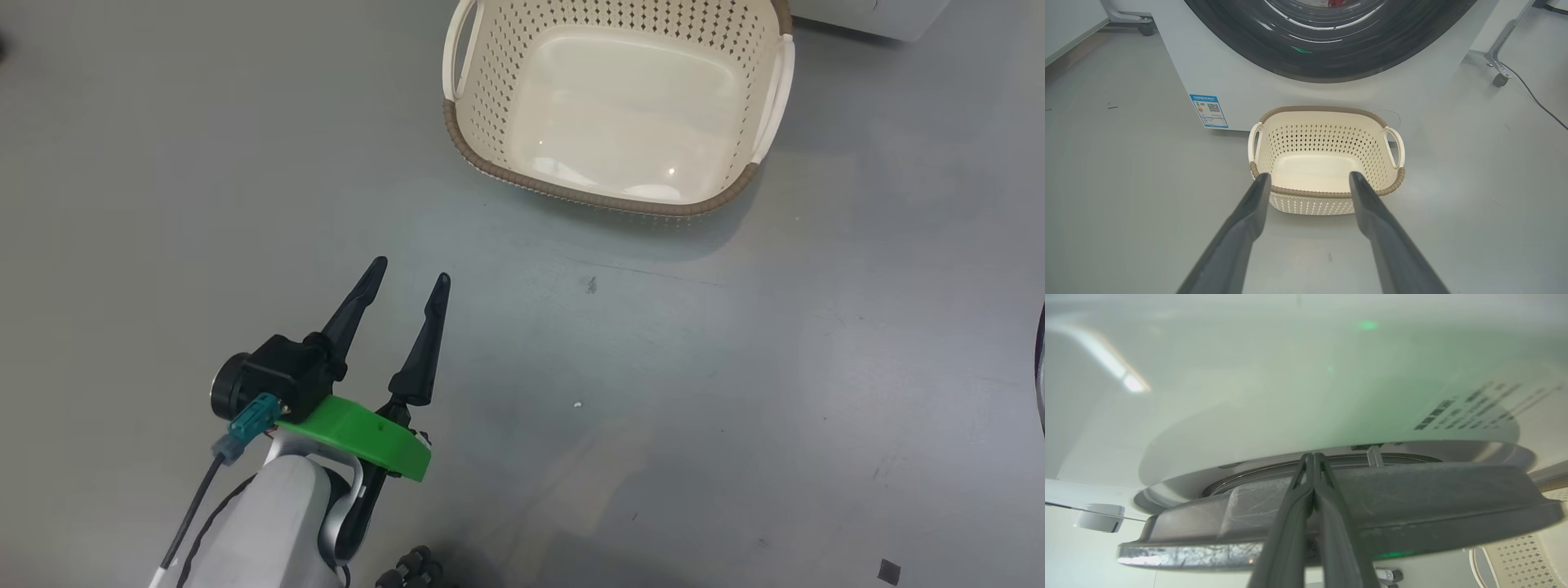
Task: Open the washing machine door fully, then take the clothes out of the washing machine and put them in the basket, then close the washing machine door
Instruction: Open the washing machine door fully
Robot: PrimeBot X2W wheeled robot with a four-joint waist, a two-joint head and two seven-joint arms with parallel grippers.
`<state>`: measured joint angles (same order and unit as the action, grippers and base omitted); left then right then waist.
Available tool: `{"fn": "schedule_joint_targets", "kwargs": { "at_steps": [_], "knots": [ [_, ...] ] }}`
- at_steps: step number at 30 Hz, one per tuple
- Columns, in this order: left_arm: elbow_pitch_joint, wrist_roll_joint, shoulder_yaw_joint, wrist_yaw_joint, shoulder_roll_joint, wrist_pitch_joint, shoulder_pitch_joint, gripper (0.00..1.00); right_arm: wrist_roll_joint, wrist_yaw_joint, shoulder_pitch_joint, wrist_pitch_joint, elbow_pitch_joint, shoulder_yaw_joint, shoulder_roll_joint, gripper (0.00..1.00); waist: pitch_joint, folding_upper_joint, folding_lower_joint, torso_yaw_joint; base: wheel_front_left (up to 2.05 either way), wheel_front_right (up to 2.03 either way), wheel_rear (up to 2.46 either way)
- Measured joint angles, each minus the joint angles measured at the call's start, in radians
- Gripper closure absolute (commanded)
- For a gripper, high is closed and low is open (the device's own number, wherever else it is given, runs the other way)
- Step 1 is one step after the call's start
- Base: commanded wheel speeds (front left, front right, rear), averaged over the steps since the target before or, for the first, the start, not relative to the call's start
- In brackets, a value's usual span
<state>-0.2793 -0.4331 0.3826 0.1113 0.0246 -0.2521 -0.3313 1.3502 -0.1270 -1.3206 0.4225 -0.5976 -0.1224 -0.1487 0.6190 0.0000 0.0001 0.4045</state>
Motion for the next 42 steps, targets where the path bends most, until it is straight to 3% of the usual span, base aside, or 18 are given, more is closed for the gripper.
{"fn": "schedule_joint_targets", "kwargs": {
  "at_steps": [42],
  "knots": [
    [-0.004, -0.023, 0.006, -0.014, -0.001, 0.0, -0.018, 0.0, 0.066, 0.001, -0.036, 0.134, -0.176, -0.029, -0.013, 1.0, -0.037, 0.0, 0.0, -0.007, 0.0, 0.0, 0.0]
  ]
}}
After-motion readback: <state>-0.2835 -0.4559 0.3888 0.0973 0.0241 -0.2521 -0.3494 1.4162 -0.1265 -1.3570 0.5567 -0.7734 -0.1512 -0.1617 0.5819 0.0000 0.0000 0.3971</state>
